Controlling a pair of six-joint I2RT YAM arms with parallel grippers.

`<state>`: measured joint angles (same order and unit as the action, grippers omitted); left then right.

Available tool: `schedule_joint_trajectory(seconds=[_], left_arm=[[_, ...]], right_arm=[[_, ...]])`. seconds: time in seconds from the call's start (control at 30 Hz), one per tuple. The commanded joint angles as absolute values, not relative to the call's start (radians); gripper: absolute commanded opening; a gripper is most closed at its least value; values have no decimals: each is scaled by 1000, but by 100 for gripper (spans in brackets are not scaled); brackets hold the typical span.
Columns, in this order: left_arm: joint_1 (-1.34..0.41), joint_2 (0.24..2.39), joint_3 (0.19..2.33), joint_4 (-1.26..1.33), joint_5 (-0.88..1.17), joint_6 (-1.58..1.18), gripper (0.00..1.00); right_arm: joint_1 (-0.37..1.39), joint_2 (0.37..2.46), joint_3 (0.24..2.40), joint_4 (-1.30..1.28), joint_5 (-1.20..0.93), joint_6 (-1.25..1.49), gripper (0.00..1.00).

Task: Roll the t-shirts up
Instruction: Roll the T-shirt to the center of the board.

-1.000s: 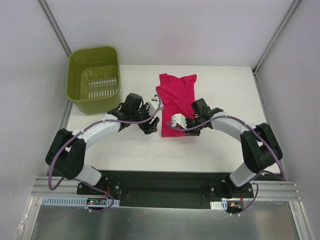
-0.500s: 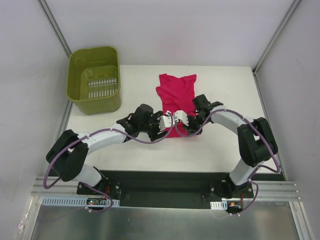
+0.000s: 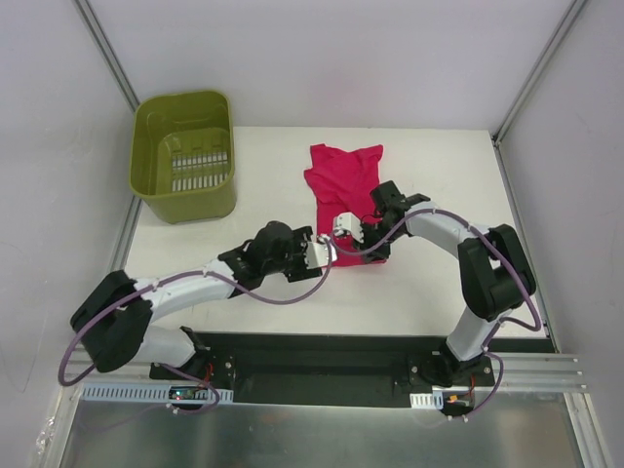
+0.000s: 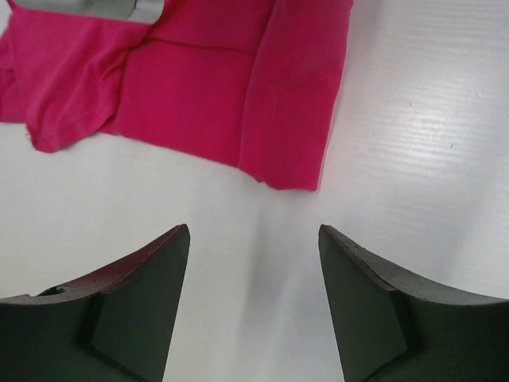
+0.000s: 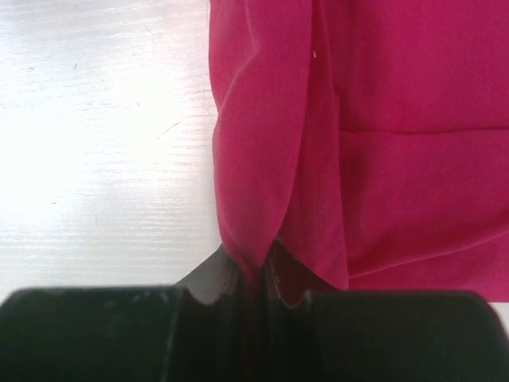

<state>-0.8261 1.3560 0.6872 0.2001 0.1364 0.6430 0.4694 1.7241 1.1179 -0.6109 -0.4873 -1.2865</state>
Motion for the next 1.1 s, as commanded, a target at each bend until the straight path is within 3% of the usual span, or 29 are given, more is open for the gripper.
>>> schedule_joint_trajectory(seconds=[0.0, 0.3, 0.53, 0.77, 1.07], left_arm=[[-850, 1252, 598, 261, 118, 793, 66], [-859, 1501, 696, 440, 181, 900, 66], [-848, 1578, 807, 342, 262, 793, 64], [-841, 1614, 879, 183, 371, 756, 49], [-816, 1718, 974, 42, 445, 752, 40]], right_arm=[[468, 1741, 1170, -640, -529, -1256, 4], [466, 1758, 1189, -657, -531, -1252, 4], [468, 1758, 1189, -660, -532, -1255, 4], [468, 1761, 1192, -661, -532, -1255, 4], [468, 1776, 1209, -672, -532, -1255, 5]])
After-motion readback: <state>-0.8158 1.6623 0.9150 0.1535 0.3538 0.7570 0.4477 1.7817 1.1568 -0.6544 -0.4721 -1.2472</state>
